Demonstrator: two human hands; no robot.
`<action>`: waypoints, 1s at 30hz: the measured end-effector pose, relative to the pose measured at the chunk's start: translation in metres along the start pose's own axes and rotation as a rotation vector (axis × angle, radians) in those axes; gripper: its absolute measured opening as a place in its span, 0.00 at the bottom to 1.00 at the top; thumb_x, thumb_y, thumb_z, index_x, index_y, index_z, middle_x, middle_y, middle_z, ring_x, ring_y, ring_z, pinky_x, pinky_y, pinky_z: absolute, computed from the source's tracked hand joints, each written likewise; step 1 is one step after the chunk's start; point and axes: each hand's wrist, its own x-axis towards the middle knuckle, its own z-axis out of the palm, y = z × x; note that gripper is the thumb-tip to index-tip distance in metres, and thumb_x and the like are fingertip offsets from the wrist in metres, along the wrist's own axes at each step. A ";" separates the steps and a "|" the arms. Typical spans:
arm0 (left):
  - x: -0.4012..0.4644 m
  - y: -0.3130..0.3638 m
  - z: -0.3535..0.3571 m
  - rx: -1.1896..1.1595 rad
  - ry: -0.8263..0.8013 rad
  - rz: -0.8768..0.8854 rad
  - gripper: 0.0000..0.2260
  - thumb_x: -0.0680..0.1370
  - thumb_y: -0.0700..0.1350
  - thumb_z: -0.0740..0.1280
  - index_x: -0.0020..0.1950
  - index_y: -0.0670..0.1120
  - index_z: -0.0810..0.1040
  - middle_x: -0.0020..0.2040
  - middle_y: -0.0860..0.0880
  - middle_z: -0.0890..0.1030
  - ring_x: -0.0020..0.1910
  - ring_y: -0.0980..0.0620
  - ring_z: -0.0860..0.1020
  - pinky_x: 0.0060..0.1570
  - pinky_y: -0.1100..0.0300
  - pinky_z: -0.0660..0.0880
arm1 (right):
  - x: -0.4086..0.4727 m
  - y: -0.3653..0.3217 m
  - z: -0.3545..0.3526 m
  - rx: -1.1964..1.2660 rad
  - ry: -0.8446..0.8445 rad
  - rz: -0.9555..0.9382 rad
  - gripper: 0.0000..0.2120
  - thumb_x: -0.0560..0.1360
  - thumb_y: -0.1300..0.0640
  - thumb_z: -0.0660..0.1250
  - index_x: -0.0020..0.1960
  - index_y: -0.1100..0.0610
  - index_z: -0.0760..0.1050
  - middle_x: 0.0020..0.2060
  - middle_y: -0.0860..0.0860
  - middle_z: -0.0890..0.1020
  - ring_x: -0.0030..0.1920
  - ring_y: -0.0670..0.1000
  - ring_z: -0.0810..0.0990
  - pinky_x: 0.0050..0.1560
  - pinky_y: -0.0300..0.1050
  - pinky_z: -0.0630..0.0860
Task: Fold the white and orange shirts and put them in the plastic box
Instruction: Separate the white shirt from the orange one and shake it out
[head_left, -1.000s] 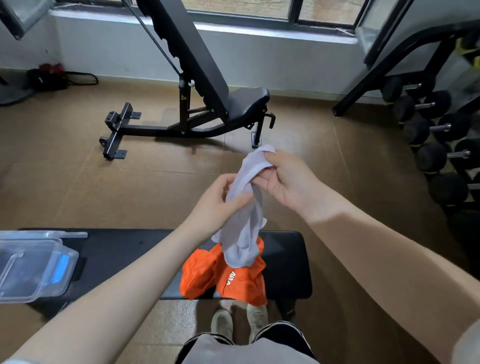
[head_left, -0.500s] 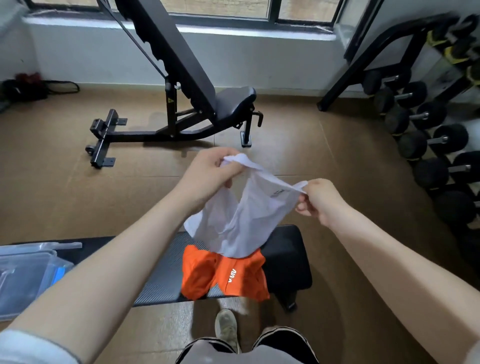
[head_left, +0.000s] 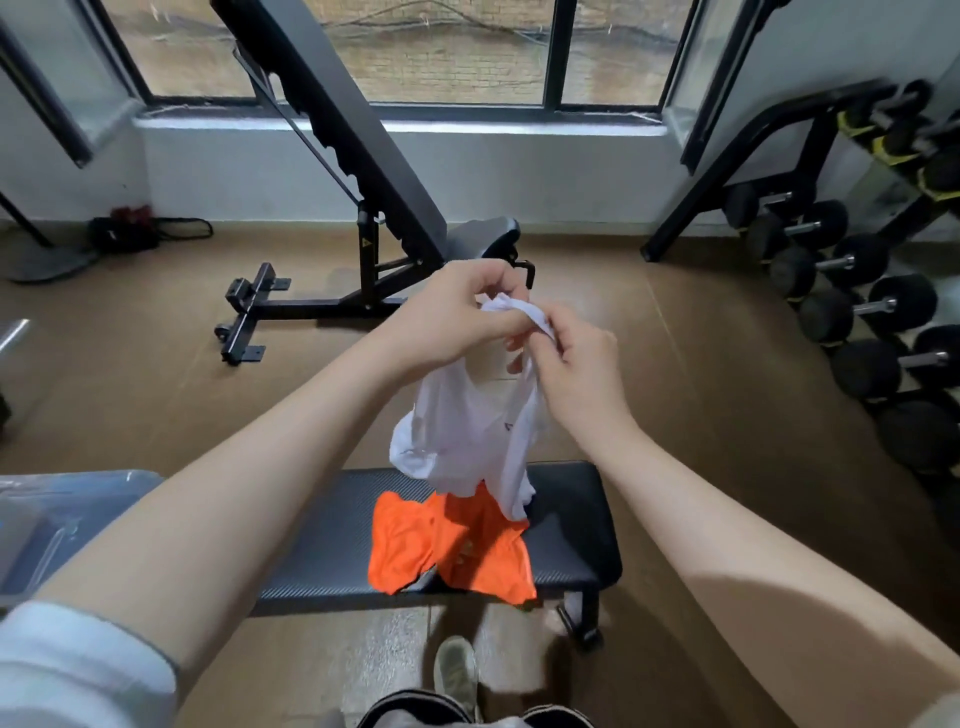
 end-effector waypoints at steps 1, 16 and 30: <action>-0.008 0.002 0.004 0.012 0.022 0.021 0.05 0.72 0.41 0.70 0.44 0.41 0.76 0.38 0.49 0.78 0.36 0.55 0.72 0.40 0.61 0.69 | -0.009 -0.003 -0.007 0.083 -0.045 0.031 0.07 0.78 0.62 0.59 0.49 0.54 0.75 0.37 0.55 0.82 0.32 0.52 0.81 0.35 0.39 0.77; -0.176 -0.043 0.126 0.207 0.214 -0.293 0.17 0.69 0.32 0.61 0.55 0.43 0.75 0.52 0.48 0.79 0.52 0.48 0.75 0.43 0.60 0.66 | -0.133 -0.034 -0.107 1.240 -0.057 0.380 0.15 0.81 0.53 0.53 0.44 0.58 0.75 0.36 0.52 0.79 0.42 0.49 0.76 0.55 0.47 0.71; -0.229 -0.041 0.121 -0.760 0.493 -0.901 0.03 0.73 0.40 0.65 0.40 0.45 0.75 0.24 0.50 0.77 0.28 0.52 0.74 0.31 0.62 0.73 | -0.167 -0.008 -0.120 1.108 0.128 0.461 0.07 0.79 0.60 0.60 0.43 0.58 0.75 0.36 0.51 0.78 0.40 0.48 0.77 0.52 0.44 0.76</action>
